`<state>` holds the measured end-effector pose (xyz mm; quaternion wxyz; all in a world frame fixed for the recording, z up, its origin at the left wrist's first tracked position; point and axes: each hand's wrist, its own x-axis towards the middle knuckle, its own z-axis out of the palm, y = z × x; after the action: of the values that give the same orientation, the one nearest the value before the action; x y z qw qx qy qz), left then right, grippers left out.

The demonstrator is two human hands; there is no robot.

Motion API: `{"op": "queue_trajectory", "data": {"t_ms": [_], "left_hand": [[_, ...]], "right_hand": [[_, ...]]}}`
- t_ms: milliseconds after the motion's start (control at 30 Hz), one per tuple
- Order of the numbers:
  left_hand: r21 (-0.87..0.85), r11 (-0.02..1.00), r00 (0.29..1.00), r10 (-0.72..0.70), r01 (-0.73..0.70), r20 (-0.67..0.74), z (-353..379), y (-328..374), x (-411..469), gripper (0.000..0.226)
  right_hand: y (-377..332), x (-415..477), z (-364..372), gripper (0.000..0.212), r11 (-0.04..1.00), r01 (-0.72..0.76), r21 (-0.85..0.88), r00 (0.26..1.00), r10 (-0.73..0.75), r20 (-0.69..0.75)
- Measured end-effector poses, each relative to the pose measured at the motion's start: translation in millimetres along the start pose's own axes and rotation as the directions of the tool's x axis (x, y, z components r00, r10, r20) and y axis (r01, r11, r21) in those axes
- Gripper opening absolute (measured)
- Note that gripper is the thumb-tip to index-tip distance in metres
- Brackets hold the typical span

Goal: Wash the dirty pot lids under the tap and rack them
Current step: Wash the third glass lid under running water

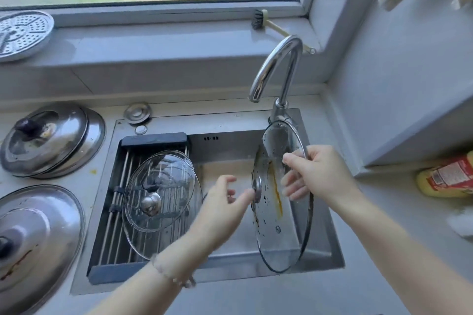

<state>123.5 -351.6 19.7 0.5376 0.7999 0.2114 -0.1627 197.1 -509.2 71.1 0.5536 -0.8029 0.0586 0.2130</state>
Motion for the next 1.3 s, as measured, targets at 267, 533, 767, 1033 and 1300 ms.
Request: {"op": "queue_trajectory", "data": {"t_ms": [267,533,767,1033,1300], "left_hand": [[0.792,0.565,0.875,0.476,-0.230,-0.085,34,-25,-10,0.087],[0.724,0.614,0.676,0.680,-0.314,-0.284,4,-28,29,0.038],[0.073,0.997,0.878,0.059,-0.028,-0.475,-5,-17,26,0.044],[-0.593,0.800,0.864,-0.358,0.089,-0.353,-30,-8,37,0.030],[-0.648,0.754,0.872,-0.384,0.106,-0.304,-39,1,39,0.025]], "right_hand": [[12,28,9,0.018,0.899,-0.243,0.363,0.969,0.242,0.051],[7,33,23,0.020,0.861,-0.184,0.473,0.983,0.157,0.097],[27,75,20,0.037,0.965,-0.184,0.184,0.981,0.191,-0.018],[38,149,13,0.037,0.939,-0.341,0.053,0.930,0.345,-0.129],[44,190,21,0.028,0.886,-0.458,-0.069,0.884,0.446,-0.137]]}}
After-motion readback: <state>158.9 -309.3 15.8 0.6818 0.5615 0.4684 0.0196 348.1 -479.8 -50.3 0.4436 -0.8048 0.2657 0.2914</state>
